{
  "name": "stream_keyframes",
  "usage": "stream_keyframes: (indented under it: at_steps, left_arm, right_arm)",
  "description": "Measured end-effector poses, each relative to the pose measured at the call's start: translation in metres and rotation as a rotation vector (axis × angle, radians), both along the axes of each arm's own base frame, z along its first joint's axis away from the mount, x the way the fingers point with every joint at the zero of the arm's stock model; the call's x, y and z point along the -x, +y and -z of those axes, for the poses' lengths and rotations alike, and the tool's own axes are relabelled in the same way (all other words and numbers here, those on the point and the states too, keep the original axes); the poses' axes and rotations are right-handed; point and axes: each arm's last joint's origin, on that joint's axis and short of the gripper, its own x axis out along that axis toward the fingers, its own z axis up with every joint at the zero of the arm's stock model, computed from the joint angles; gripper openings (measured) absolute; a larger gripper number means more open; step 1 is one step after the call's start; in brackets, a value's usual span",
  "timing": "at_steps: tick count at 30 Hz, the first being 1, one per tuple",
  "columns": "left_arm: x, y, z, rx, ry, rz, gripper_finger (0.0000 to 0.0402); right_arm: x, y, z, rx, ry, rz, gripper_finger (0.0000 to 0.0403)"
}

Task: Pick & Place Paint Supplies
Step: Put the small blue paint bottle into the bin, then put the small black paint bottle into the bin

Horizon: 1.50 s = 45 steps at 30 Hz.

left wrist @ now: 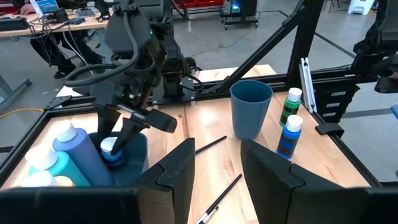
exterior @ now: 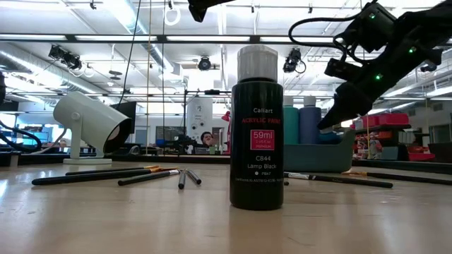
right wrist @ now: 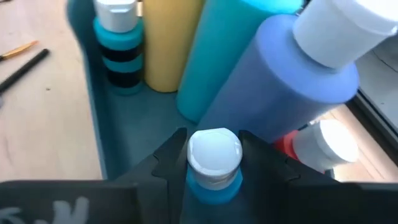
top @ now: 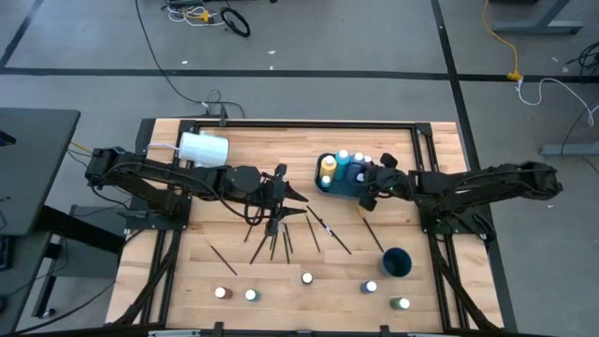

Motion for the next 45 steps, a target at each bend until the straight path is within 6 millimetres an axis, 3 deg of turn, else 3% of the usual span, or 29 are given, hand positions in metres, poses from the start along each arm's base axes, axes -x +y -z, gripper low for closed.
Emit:
stream_keyframes:
  at_steps: [7,18,27,38,45]
  left_arm:
    - [0.000,0.000,0.000,0.004,0.000,-0.001,0.0138]
    - [0.000,0.000,0.000,0.004,0.001,0.000,0.0138]
    - [0.000,0.000,0.000,0.004,0.001,0.000,0.0138]
    - [0.000,0.000,0.002,0.006,0.021,0.014,0.0138]
    - [0.002,-0.003,0.006,0.014,0.070,0.048,0.0137]
  right_arm:
    - [0.001,-0.002,0.001,0.031,0.023,0.021,0.0136]
    - [0.004,-0.005,0.000,0.134,0.052,0.125,0.0183]
    - [0.005,-0.005,-0.002,0.123,0.052,0.116,0.0188]
    - [-0.006,0.007,-0.055,0.012,-0.092,-0.064,0.0177]
    - [-0.012,0.020,-0.069,-0.092,-0.207,-0.260,0.0172]
